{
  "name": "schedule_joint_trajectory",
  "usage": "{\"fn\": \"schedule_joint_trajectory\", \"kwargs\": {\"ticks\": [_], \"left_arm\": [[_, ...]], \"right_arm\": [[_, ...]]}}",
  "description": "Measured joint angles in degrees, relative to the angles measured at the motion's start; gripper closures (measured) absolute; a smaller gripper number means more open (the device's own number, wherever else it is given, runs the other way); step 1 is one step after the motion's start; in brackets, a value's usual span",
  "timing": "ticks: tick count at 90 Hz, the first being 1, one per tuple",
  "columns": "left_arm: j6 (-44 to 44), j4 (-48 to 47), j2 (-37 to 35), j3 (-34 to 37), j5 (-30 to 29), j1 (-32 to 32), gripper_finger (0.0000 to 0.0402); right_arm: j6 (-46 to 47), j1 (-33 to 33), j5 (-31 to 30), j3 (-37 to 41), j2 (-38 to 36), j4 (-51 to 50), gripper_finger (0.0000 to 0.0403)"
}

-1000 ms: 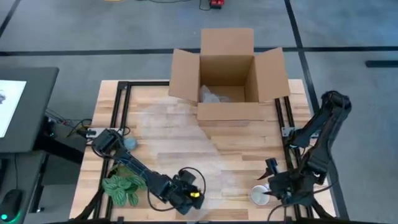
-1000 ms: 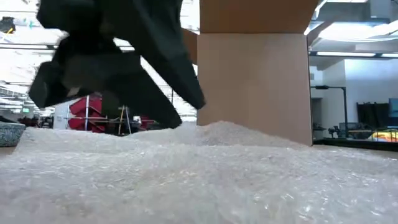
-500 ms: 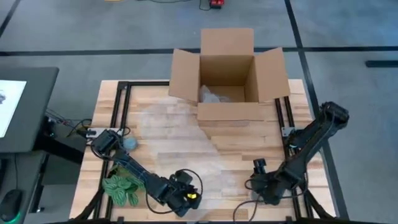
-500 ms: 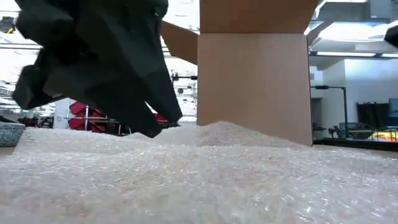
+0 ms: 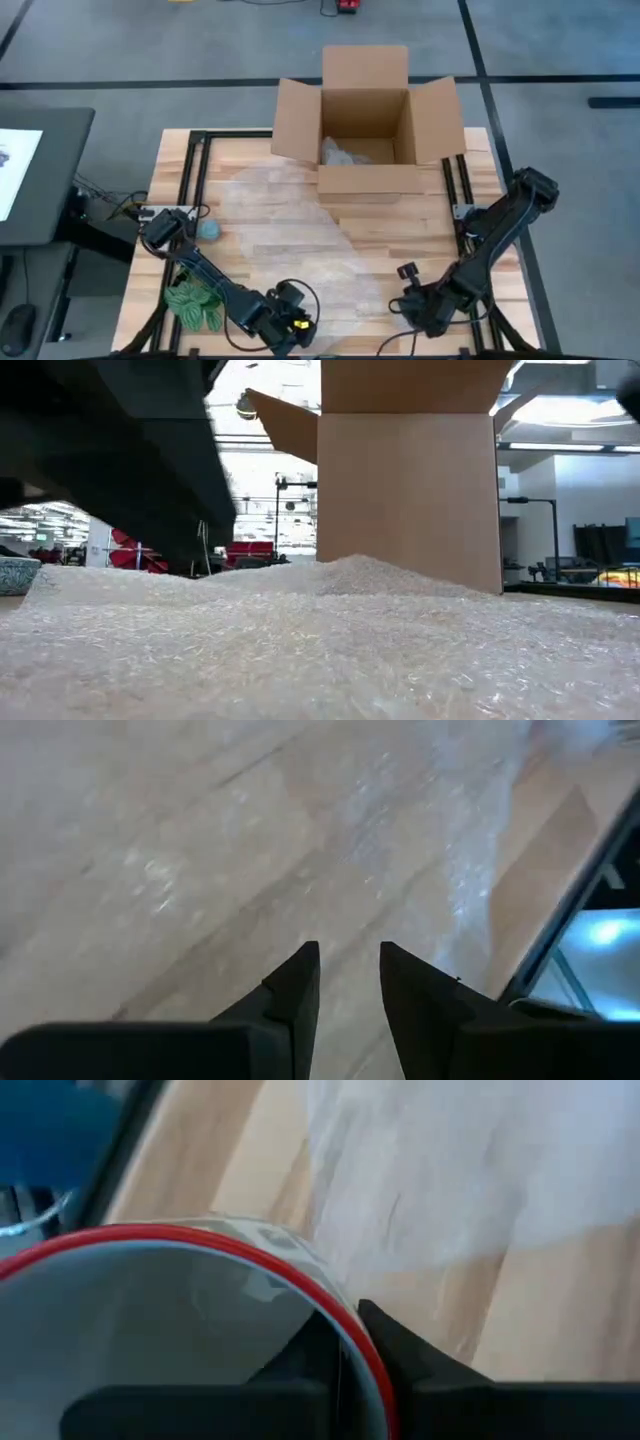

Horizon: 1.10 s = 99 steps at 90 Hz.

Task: Wrap mug
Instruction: Wrap the white gray mug with bubble wrap

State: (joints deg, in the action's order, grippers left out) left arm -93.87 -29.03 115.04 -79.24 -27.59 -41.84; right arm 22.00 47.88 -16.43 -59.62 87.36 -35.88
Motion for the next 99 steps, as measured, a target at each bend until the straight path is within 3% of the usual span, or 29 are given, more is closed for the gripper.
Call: {"fn": "schedule_joint_trajectory", "kwargs": {"ticks": [19, 35, 70, 99], "left_arm": [[-14.3, -15.0, 0.2, 0.0, 2.9, -1.9, 0.0315], [-17.8, -16.7, 0.2, 0.0, 3.3, -4.1, 0.0315], [-19.0, -16.7, 0.2, 0.0, 3.1, -9.3, 0.0315], [-16.9, -21.1, 0.2, 0.0, 3.1, -12.8, 0.0315]], "right_arm": [[-8.8, -9.2, -0.2, -5.7, 0.0, 9.0, 0.0395], [-8.8, -18.0, -0.1, -11.0, 2.8, 11.4, 0.0396], [-14.8, -29.7, 6.0, -37.5, 24.9, -8.1, 0.0394], [-15.9, -35.7, 12.2, -50.2, 37.2, -15.6, 0.0394]]}}
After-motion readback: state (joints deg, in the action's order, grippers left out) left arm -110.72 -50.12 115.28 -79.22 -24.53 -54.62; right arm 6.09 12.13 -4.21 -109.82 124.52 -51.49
